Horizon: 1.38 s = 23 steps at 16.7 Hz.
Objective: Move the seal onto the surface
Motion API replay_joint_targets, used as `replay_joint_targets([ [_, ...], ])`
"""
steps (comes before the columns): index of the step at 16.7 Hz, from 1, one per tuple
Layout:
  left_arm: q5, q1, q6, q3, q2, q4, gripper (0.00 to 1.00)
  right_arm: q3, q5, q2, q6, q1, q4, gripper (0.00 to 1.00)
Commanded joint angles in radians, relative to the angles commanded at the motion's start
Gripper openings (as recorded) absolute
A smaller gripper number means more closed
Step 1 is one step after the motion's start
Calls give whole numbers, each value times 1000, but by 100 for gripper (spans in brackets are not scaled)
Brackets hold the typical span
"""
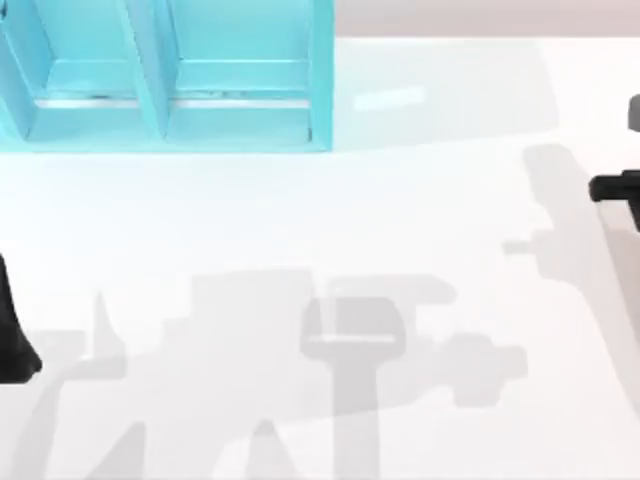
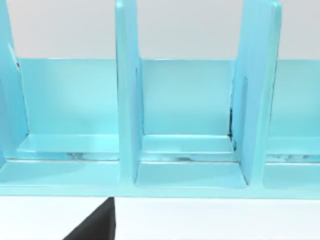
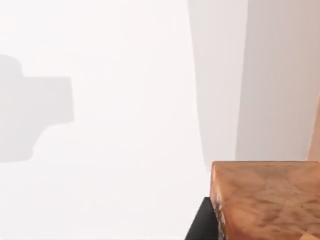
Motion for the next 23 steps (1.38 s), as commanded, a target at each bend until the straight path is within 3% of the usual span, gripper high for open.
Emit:
replay_joint_targets([
  [9, 0, 0, 0, 0, 0, 0, 100, 162, -3, 341, 382, 379, 214, 0],
  [16, 0, 0, 0, 0, 0, 0, 100, 157, -6, 361, 403, 395, 240, 0],
  [23, 0, 0, 0, 0, 0, 0, 100, 70, -4, 413, 404, 400, 383, 0],
])
